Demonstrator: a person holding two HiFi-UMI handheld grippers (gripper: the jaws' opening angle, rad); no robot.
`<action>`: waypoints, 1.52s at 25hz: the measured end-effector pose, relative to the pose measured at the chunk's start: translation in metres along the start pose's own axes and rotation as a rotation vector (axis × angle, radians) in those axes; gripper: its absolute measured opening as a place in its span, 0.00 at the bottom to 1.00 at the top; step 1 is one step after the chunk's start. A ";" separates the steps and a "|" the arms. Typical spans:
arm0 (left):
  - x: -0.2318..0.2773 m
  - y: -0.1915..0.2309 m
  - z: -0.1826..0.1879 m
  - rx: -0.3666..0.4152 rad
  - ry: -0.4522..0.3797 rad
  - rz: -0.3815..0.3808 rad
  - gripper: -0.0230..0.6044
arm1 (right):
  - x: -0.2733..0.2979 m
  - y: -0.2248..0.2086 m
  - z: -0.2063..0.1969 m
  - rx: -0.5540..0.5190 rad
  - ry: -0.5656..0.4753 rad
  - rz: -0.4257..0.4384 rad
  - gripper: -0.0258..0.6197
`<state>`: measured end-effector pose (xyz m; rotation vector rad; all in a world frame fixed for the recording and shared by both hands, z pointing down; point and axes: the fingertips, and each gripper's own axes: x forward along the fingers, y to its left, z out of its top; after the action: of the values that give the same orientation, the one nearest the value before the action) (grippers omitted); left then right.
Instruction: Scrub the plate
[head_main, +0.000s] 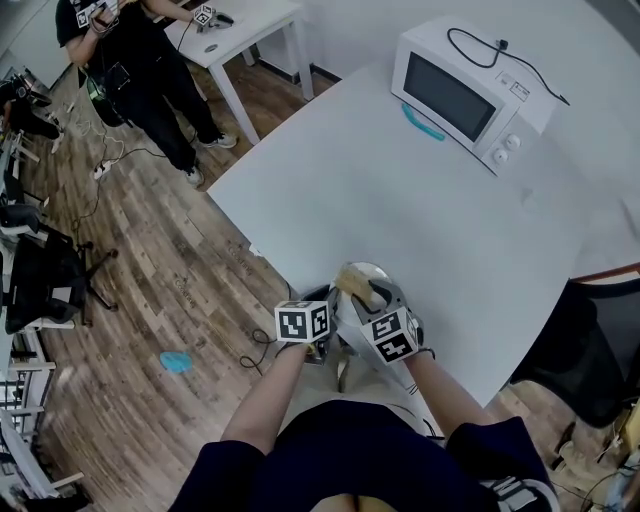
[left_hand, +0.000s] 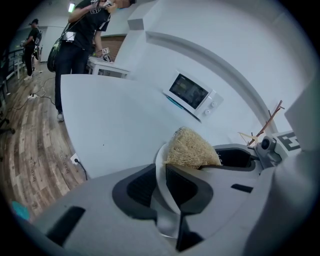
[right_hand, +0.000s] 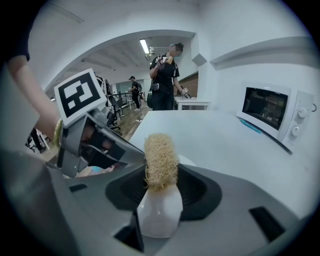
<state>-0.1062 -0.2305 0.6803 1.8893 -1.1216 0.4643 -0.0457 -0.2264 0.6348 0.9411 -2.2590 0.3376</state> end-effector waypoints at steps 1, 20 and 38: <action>0.001 0.000 0.000 -0.007 -0.003 -0.002 0.15 | -0.001 0.003 -0.001 -0.001 -0.001 -0.004 0.31; -0.002 -0.003 0.000 0.037 -0.014 0.034 0.15 | -0.041 0.012 -0.036 -0.032 0.055 0.038 0.31; 0.000 -0.004 -0.001 0.060 -0.006 0.014 0.15 | -0.018 -0.040 -0.019 0.022 0.047 -0.107 0.31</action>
<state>-0.1028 -0.2283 0.6788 1.9369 -1.1370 0.5056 0.0010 -0.2370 0.6366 1.0502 -2.1568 0.3337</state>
